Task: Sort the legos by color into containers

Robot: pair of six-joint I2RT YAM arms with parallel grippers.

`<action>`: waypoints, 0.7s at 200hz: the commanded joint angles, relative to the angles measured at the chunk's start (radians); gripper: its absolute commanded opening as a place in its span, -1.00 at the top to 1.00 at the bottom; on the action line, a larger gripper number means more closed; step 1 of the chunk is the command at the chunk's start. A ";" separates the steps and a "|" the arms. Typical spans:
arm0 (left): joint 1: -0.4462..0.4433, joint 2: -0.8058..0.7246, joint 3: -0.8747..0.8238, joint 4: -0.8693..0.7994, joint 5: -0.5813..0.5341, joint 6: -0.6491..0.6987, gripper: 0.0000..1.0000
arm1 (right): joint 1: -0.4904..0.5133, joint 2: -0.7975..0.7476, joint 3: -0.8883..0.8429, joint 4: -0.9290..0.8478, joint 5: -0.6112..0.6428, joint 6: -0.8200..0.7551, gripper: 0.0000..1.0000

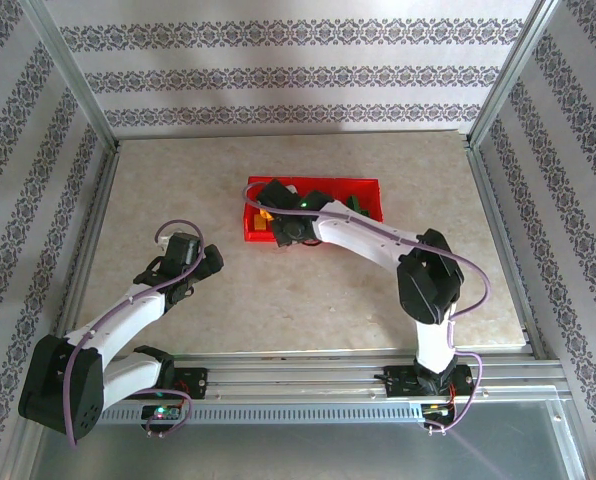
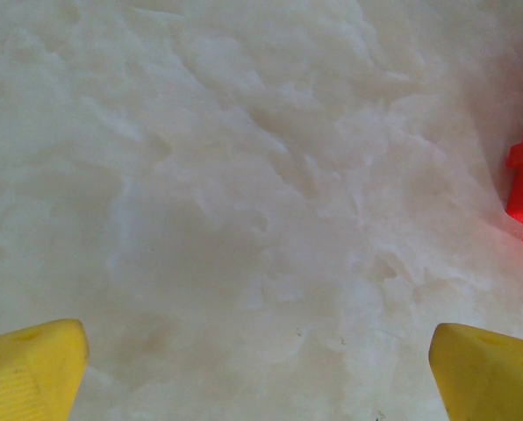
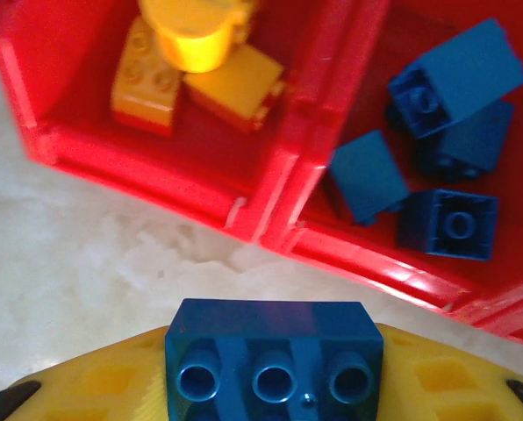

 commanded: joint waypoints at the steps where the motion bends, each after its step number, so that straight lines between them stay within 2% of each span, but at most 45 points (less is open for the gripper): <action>1: 0.019 -0.014 -0.005 0.012 -0.004 -0.010 -0.99 | -0.045 -0.022 -0.025 0.010 0.008 -0.028 0.12; 73: 0.019 -0.015 0.006 0.003 -0.003 -0.009 -0.99 | -0.163 0.076 0.042 0.053 -0.102 -0.063 0.13; 140: 0.019 -0.019 0.012 -0.004 -0.001 -0.006 -0.99 | -0.186 0.152 0.091 0.034 -0.078 -0.093 0.13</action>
